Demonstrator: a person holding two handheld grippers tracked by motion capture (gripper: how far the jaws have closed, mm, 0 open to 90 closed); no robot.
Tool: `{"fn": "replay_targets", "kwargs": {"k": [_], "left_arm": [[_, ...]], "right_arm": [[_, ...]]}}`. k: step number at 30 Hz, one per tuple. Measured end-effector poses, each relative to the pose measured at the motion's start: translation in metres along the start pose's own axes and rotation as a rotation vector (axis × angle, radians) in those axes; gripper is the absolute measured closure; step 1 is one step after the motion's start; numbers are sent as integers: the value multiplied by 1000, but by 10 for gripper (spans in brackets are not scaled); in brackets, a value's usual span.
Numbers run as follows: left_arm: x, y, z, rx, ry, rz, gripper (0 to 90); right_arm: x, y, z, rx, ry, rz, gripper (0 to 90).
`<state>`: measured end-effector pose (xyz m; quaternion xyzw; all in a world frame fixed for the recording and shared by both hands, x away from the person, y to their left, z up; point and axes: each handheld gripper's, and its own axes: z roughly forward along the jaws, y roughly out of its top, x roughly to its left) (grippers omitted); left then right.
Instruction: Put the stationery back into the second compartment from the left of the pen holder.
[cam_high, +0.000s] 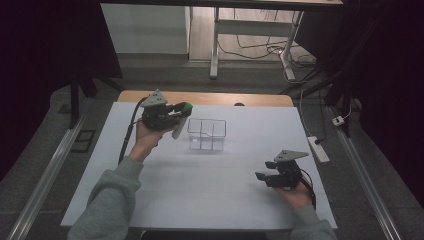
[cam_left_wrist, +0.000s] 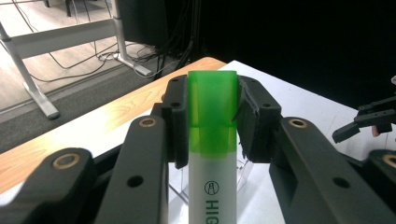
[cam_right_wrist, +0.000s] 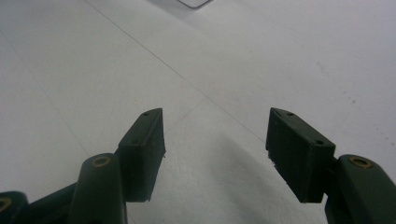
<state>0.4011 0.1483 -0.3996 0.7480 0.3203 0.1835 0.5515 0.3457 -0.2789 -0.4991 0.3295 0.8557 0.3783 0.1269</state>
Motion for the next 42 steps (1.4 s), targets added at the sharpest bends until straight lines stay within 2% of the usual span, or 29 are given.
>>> {"fn": "replay_targets", "kwargs": {"k": [11, 15, 18, 24, 32, 42], "left_arm": [[-2, 7, 22, 4, -30, 9, 664], [-3, 14, 29, -5, -49, 6, 664], [-4, 18, 34, 1, -51, 16, 663], [-3, 24, 43, -2, -51, 9, 663], [-2, 26, 61, 10, -63, 7, 663], [-5, 26, 84, 27, -77, 25, 663]], "right_arm": [[1, 0, 2, 18, -4, -3, 373], [1, -1, 2, 17, -4, -5, 373], [2, -1, 2, 20, -5, -3, 373], [2, -2, 2, 15, -3, -2, 373], [1, -2, 3, 20, -2, 0, 373], [1, -3, 3, 26, 0, -3, 372]]}}
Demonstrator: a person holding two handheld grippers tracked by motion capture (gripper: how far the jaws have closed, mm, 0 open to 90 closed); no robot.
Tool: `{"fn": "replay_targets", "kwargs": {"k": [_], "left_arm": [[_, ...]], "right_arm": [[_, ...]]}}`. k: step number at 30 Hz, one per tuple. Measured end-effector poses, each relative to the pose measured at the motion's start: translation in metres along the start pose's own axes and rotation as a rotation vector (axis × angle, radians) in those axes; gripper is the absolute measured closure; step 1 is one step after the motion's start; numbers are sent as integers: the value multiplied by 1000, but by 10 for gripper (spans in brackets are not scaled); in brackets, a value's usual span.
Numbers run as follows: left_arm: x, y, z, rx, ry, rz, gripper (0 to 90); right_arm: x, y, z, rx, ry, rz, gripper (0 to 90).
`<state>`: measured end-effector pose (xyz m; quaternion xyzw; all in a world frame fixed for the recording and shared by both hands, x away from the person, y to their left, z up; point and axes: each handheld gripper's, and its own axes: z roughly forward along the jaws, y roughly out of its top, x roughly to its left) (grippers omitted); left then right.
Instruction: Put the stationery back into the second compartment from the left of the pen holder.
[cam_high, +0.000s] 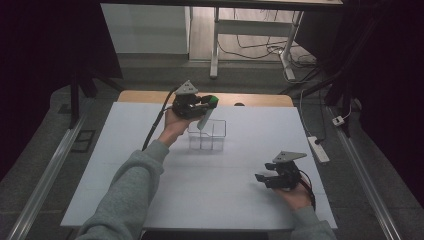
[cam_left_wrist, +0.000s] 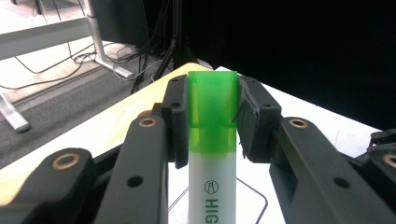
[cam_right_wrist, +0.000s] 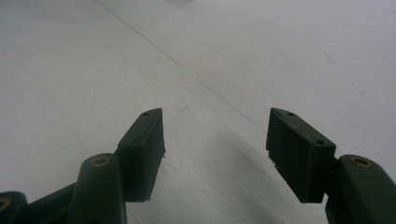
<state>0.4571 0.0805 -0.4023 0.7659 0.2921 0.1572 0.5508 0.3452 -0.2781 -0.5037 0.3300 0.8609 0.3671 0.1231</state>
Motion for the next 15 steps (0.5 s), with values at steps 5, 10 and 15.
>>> {"fn": "replay_targets", "kwargs": {"k": [5, 10, 15], "left_arm": [[-1, 1, 8, 4, -8, 5, 662], [-2, 1, 15, 1, -19, 13, 662], [0, -1, 18, 10, -20, 10, 661]], "right_arm": [[0, 0, 0, 2, 0, -1, 372], [-1, -1, 1, 8, 3, 4, 370], [-1, -1, 1, 12, 2, 5, 370]]}}
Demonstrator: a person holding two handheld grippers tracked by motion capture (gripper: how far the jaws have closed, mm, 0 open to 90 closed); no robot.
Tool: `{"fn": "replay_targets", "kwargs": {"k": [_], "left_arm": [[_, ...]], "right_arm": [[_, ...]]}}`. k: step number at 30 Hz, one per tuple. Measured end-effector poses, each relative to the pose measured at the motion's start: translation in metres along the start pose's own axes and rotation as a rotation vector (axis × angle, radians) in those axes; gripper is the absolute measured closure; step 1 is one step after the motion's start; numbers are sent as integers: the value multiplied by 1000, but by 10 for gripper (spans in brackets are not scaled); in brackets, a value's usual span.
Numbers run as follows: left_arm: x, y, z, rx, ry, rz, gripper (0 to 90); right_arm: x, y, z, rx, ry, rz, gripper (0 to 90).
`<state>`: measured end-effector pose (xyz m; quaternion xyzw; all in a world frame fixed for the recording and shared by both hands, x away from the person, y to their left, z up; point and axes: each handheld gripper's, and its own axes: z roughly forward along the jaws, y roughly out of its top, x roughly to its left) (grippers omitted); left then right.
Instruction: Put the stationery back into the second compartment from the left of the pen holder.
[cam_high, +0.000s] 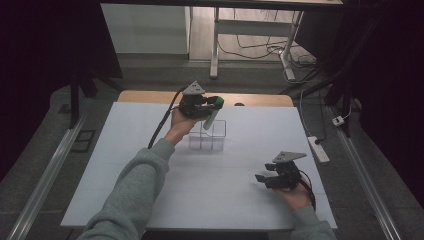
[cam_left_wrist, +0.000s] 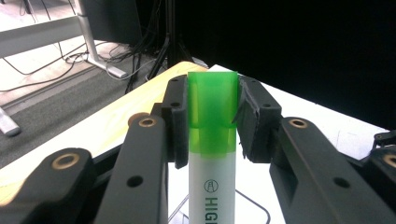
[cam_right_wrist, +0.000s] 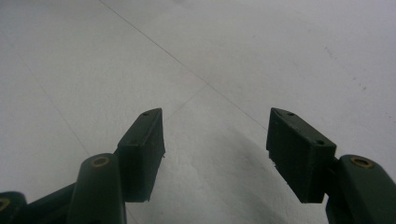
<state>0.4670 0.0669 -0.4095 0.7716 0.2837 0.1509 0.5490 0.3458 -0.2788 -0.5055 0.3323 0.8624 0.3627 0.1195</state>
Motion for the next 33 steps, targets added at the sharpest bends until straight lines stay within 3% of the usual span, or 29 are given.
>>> {"fn": "replay_targets", "kwargs": {"k": [14, 15, 17, 21, 25, 33], "left_arm": [[4, -8, 4, 48, 1, 8, 646], [5, -9, 4, 58, -11, 4, 607], [4, -9, 4, 72, 12, 10, 521], [4, -7, 0, 73, -4, 3, 448], [3, -7, -3, 87, -25, 4, 415], [3, -13, -16, 110, -20, 9, 393]], "right_arm": [[1, 0, 1, 4, 1, -2, 368], [1, 0, 1, 4, 2, -2, 368], [1, 0, 1, 6, 0, -4, 368], [1, 0, 1, 6, 1, -5, 368], [1, 0, 1, 5, 0, -7, 367], [1, 0, 1, 3, -1, -6, 366]]}}
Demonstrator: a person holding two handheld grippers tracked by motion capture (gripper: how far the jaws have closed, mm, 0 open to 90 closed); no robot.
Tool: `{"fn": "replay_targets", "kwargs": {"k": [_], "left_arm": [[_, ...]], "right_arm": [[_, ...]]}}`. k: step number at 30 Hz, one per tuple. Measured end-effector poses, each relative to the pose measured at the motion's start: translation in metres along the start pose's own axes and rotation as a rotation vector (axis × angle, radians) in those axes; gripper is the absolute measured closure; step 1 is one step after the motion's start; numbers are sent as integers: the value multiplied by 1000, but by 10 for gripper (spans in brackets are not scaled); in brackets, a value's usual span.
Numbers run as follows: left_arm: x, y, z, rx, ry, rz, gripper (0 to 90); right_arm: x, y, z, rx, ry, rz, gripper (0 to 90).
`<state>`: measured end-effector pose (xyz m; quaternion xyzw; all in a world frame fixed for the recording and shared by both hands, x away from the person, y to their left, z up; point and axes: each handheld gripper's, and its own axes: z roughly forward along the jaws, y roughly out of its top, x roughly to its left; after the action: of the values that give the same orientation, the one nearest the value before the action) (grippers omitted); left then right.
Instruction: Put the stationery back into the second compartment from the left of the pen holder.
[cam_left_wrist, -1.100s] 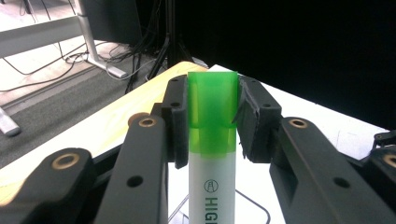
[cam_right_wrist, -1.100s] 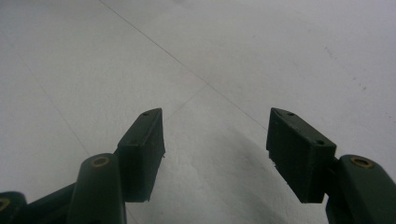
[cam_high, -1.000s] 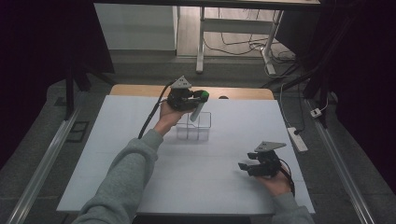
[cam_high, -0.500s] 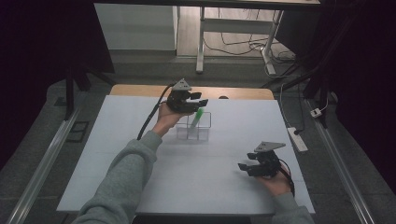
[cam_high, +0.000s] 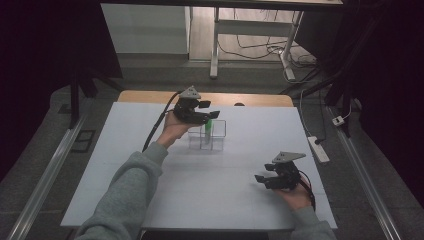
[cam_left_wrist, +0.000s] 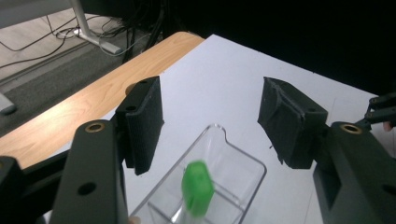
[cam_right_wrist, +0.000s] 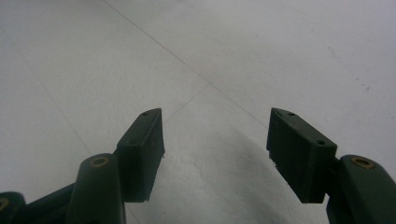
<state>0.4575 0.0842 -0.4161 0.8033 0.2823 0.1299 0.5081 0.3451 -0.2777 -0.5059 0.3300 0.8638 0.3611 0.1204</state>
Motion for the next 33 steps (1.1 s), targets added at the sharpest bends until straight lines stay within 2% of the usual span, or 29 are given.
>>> {"fn": "replay_targets", "kwargs": {"k": [5, 11, 20, 33], "left_arm": [[0, -9, -12, 30, 7, 10, 392], [-3, -24, -34, 71, 52, 19, 389], [-5, -52, -74, 103, 68, -21, 368], [-11, -109, -120, 149, 122, -91, 335]], "right_arm": [[0, 0, -1, -3, -2, 0, 366], [1, 0, -3, -8, -5, 0, 365], [1, 1, -5, -12, -14, -1, 360], [-1, 0, -8, -19, -25, 2, 360]]}}
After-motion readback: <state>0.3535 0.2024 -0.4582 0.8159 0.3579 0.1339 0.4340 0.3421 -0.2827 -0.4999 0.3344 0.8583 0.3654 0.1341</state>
